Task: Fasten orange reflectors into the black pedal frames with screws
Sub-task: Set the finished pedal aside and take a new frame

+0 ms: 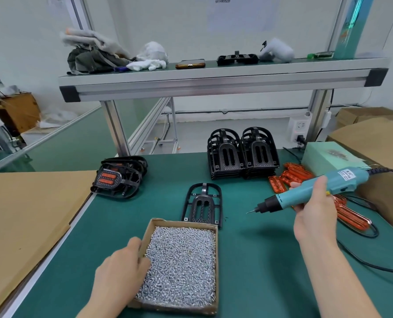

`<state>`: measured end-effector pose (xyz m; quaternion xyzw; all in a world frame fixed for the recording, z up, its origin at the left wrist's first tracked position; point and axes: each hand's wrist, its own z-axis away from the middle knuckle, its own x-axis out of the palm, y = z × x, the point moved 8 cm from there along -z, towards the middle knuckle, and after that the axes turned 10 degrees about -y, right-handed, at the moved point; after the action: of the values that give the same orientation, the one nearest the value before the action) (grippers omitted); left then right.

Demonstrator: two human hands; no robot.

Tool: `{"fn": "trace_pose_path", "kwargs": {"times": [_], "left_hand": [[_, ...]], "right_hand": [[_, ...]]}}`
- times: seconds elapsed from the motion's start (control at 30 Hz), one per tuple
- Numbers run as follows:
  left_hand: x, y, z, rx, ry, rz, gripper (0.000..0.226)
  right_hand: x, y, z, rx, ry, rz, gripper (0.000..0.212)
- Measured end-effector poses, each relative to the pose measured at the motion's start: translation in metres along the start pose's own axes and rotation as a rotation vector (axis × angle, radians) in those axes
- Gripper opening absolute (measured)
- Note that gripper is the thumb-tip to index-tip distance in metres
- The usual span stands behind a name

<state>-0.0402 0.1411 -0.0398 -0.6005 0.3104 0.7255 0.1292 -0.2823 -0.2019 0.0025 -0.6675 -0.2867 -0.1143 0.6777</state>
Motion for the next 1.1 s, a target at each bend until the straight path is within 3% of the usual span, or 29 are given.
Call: {"fn": "trace_pose_path", "kwargs": {"times": [0.33,0.47,0.57,0.67,0.73,0.87,1.0,1.1], "left_hand": [[-0.015,-0.032,-0.021,-0.102,0.012,-0.043,0.007],[-0.017,-0.044,-0.019,-0.132,-0.015,-0.052,0.007],[-0.025,-0.039,-0.023,-0.133,-0.057,-0.14,0.005],[-0.047,0.006,-0.037,-0.063,0.076,-0.284,0.023],[-0.052,0.047,-0.05,0.006,0.105,-0.213,0.038],[-0.021,0.135,-0.078,0.151,-0.017,-0.093,0.071],[0.022,0.169,-0.103,0.061,-0.219,-0.219,0.108],[0.035,0.17,-0.117,0.043,-0.208,-0.181,0.096]], "right_hand": [[-0.004,0.025,-0.004,0.067,0.02,0.022,0.031],[-0.009,0.037,-0.006,0.108,0.024,0.004,0.026],[-0.019,0.044,-0.008,0.122,0.037,0.035,0.037],[-0.029,0.047,-0.014,0.133,0.054,0.074,0.039],[-0.033,0.048,-0.018,0.144,0.064,0.082,0.04],[-0.041,0.05,-0.021,0.155,0.109,0.109,0.032],[-0.046,0.051,-0.022,0.16,0.135,0.089,0.029],[-0.05,0.051,-0.024,0.154,0.147,0.051,0.031]]}}
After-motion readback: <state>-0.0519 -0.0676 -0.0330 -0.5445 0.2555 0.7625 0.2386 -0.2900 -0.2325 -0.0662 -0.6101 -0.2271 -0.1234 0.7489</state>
